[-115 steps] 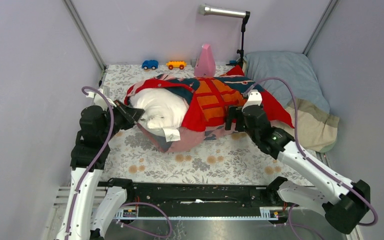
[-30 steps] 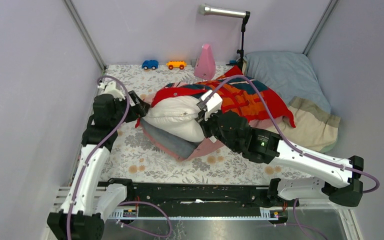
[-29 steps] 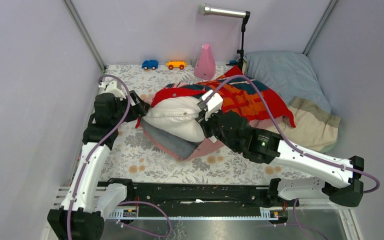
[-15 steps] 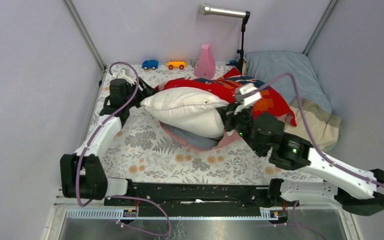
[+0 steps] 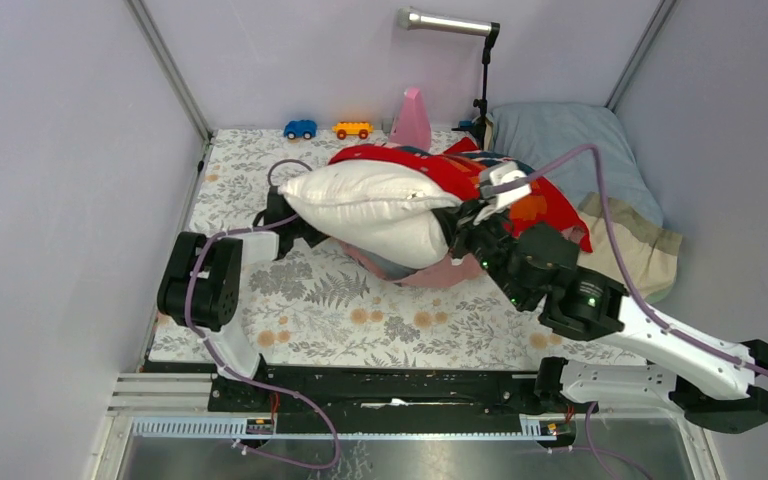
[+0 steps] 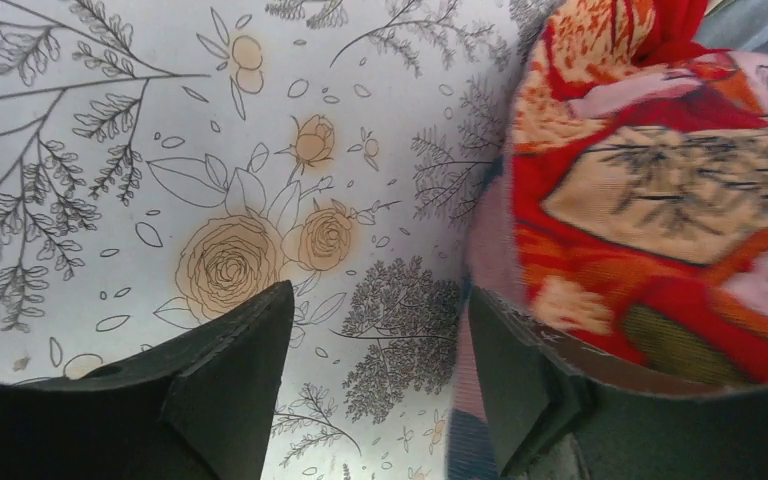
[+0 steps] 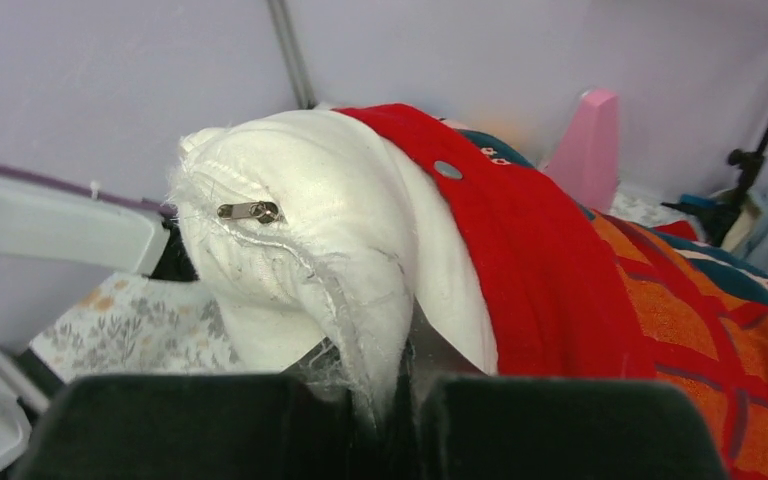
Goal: Remove the pillowcase from the pillow
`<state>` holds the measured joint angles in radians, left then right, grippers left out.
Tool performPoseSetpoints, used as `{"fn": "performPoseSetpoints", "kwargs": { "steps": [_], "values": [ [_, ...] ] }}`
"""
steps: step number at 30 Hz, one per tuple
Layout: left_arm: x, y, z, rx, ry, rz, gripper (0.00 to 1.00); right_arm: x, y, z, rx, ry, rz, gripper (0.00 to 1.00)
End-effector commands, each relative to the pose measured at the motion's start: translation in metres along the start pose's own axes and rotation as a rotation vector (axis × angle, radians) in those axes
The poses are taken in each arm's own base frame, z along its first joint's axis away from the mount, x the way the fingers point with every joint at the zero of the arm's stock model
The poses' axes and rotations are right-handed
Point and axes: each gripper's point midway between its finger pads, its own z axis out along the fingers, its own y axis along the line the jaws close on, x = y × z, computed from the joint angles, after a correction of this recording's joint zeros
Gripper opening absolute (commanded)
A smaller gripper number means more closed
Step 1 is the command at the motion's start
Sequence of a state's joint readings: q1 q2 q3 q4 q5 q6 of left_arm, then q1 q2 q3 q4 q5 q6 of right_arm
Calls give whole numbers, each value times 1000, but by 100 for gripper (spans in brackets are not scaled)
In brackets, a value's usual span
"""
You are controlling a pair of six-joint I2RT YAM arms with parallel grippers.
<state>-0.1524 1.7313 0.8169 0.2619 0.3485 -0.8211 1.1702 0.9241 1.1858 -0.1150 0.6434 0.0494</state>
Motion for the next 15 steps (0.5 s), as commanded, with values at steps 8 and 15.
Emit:
{"fn": "performPoseSetpoints", "kwargs": {
  "steps": [8,15],
  "values": [
    [-100,18,-115,-173,-393,-244,88,42,15,40,55,72,-31,0],
    [-78,35,-175,-273,-429,-405,94,87,39,69,8,180,-120,0]
  ]
}}
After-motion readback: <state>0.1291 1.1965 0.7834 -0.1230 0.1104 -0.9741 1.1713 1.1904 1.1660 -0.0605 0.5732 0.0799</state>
